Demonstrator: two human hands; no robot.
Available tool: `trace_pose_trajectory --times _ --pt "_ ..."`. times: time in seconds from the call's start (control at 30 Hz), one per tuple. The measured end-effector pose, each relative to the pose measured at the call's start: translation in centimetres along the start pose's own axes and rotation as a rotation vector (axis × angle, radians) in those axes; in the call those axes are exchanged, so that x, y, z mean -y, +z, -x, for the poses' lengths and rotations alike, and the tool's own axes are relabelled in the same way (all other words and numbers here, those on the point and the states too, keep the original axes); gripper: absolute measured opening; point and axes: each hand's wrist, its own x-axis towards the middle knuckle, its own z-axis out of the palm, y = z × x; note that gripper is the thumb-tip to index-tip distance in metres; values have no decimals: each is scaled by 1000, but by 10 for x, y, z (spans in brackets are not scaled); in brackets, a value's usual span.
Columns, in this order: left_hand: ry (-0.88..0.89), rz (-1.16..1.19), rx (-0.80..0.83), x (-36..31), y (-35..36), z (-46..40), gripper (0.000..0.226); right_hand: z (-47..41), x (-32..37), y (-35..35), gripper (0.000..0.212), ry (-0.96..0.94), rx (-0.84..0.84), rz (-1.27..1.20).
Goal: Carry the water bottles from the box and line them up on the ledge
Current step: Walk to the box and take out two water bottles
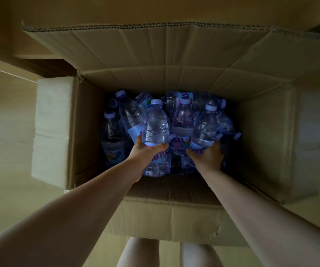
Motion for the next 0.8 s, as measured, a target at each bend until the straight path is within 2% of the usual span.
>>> trace_pose_trajectory --times 0.1,0.17,0.27,0.37,0.5,0.67,0.8 --pt "12 3 11 8 2 -4 62 -12 13 9 115 194 -9 101" --pt "39 -6 29 15 6 -6 58 -18 19 13 109 278 -31 107" --pt "63 -26 50 20 11 -8 48 -21 17 17 96 268 -99 110" --pt "48 -36 36 20 12 -2 52 -16 13 14 94 256 -97 19" --pt "29 17 -36 13 -1 17 49 3 16 -8 77 200 93 -278" --pt "96 9 -58 -3 -29 62 44 47 35 -40 50 76 293 -304" --pt "158 110 -88 -11 -49 120 40 102 65 -67 50 -11 402 -251"
